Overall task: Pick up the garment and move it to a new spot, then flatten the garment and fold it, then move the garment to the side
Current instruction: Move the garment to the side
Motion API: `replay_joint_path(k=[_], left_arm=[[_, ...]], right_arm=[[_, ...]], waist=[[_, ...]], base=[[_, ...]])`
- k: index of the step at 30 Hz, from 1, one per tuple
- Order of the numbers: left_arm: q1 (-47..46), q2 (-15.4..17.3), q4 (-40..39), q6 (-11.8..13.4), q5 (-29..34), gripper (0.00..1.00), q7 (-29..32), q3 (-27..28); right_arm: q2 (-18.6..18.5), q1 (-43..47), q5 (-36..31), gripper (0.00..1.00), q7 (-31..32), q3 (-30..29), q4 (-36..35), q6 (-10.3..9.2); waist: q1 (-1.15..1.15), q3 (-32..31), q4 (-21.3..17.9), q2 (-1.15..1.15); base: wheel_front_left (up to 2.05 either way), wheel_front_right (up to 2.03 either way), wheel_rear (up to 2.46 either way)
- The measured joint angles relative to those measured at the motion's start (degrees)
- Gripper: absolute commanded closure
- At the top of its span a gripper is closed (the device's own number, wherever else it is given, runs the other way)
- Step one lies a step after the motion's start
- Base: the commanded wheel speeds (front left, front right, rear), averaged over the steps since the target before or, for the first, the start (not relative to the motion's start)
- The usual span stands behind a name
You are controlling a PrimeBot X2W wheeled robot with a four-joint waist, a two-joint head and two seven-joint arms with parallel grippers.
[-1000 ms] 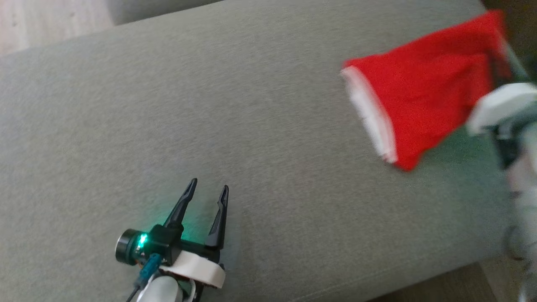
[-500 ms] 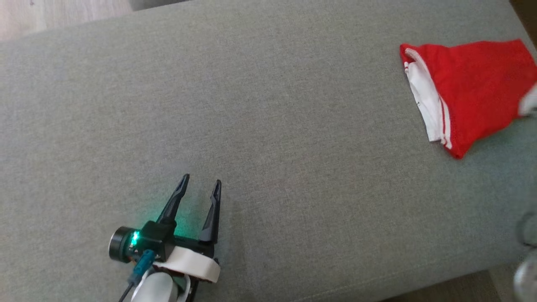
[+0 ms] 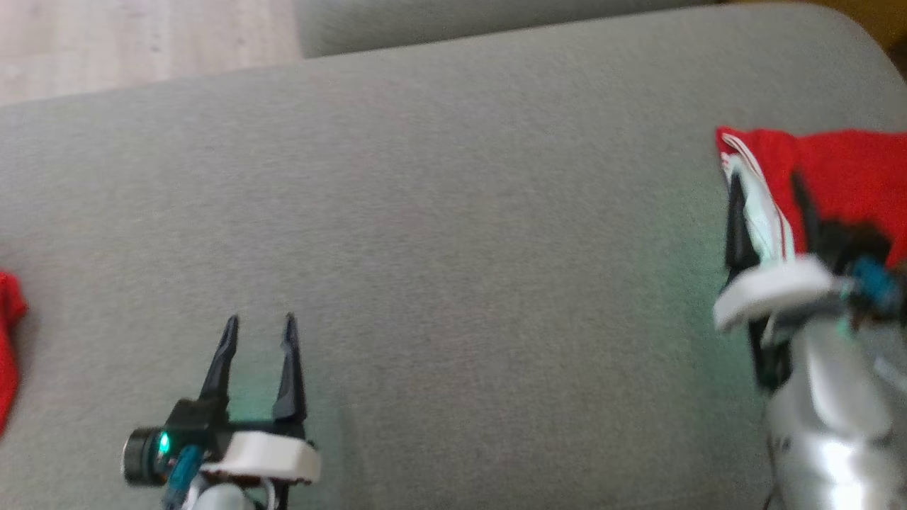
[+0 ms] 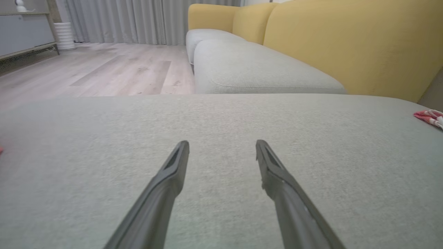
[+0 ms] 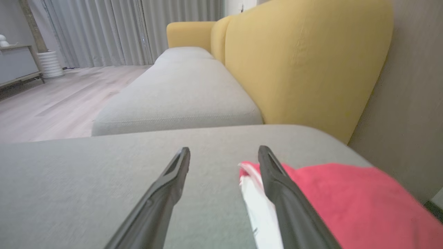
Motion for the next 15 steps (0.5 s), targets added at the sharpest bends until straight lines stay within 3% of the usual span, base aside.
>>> replay_joint_path(k=[7, 15], left_arm=[[2.9, -0.02, 0.41, -0.03, 0.16, 0.0, 0.0, 4.08], [6.25, 0.0, 0.78, -0.44, 0.16, 0.0, 0.0, 6.16]], right_arm=[[0.62, 10.17, 7.69, 0.0, 0.01, 6.24, -2.57, 0.0], [0.68, 17.52, 9.72, 0.0, 0.01, 9.25, -5.1, 0.0]], waist=[[0.0, -3.33, 4.07, 0.0], [0.0, -7.12, 6.16, 0.0]], base=[[0.0, 0.0, 0.0], [0.0, 0.0, 0.0]])
